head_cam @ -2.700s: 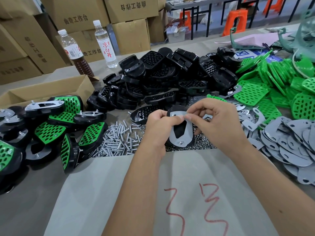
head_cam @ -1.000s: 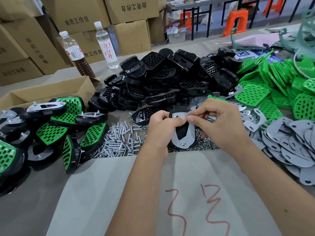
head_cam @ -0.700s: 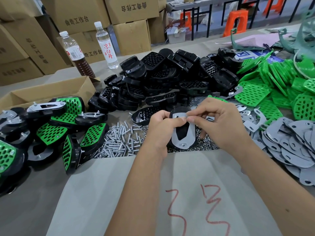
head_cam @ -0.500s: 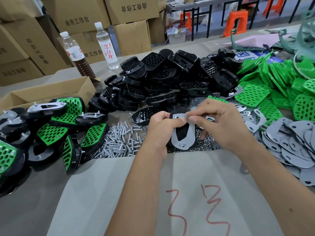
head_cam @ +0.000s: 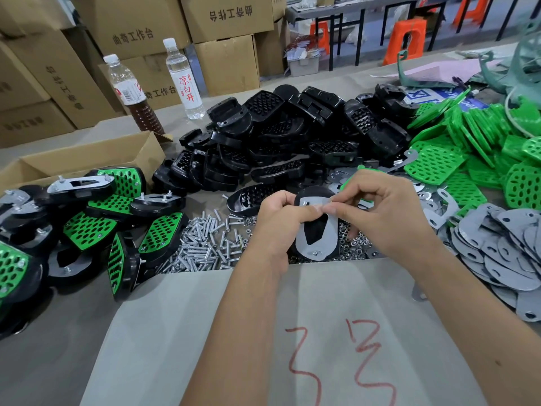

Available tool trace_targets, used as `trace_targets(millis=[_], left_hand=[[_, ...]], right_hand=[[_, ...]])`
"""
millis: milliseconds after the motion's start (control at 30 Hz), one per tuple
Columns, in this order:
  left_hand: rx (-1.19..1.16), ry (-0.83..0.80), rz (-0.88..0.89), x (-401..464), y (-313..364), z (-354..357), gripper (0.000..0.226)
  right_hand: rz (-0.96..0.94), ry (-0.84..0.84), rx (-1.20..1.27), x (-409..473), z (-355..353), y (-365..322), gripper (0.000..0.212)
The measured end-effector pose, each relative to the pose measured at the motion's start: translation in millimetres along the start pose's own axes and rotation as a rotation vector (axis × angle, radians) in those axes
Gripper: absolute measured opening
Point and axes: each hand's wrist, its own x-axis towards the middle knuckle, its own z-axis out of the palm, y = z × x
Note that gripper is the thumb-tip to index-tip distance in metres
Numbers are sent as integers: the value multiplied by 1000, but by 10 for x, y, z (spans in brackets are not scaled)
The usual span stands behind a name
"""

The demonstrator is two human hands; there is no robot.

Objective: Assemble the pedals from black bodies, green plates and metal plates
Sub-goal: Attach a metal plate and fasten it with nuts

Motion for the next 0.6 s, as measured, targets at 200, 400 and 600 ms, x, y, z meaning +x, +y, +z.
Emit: trace_targets(millis=[200,400,600], left_hand=[[-29,41,-20,20,-12,-2,23],[-22,43,-13,27,-31,3,27],[-30,66,-10,22,-26,19,27]], right_hand=[[-9,-43,28,-12,-16,-17,10],[-11,-8,-33,-17,21,-39,14],[-18,11,-49,-10,62,-40,15]])
